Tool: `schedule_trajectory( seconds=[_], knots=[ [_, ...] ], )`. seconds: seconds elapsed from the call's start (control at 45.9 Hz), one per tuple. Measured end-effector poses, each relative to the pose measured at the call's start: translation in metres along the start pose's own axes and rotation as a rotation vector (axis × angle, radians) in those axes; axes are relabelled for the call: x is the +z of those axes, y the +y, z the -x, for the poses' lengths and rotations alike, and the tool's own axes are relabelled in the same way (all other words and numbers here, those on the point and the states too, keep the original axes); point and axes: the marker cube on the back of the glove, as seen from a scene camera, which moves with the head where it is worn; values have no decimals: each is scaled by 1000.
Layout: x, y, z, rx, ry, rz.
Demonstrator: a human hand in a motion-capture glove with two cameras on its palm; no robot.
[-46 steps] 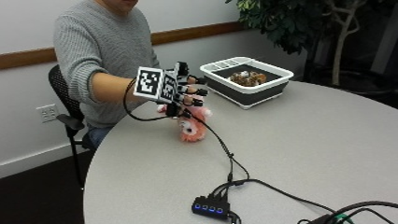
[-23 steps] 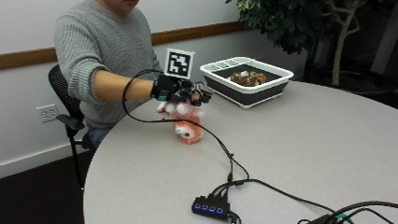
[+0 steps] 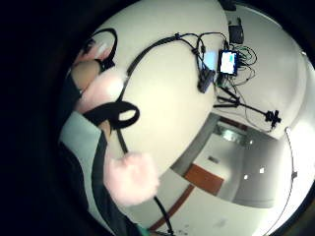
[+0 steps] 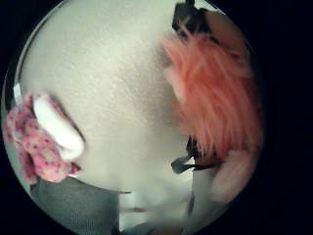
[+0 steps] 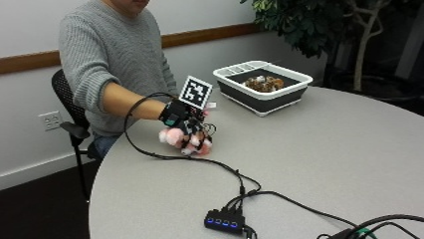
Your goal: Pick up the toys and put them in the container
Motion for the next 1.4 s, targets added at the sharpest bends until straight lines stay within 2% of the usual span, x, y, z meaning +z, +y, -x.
schedule_trajectory(
  seconds=[0.044,0.131,0.24,0.371,0.523,0.589,0.719,0.85,0.981,1.046,1.133,1.286,1.395],
  knots=[
    [3,-4,-8,60,-8,-6],
    [10,-7,-18,46,-8,-21],
    [8,-14,-11,199,-108,-31],
    [11,-12,-18,130,-55,-61],
    [9,-12,-15,230,-179,-114],
    [-10,-7,-31,256,-300,-187],
    [-99,20,-102,336,-595,-445],
    [-168,49,-108,271,-616,-615],
    [-189,41,-109,263,-616,-650],
    [-201,25,-92,207,-678,-652],
    [-235,-7,-37,55,-744,-685],
    [-320,-69,111,-190,-680,-881],
    [-356,-99,162,-285,-722,-877]
  ],
)
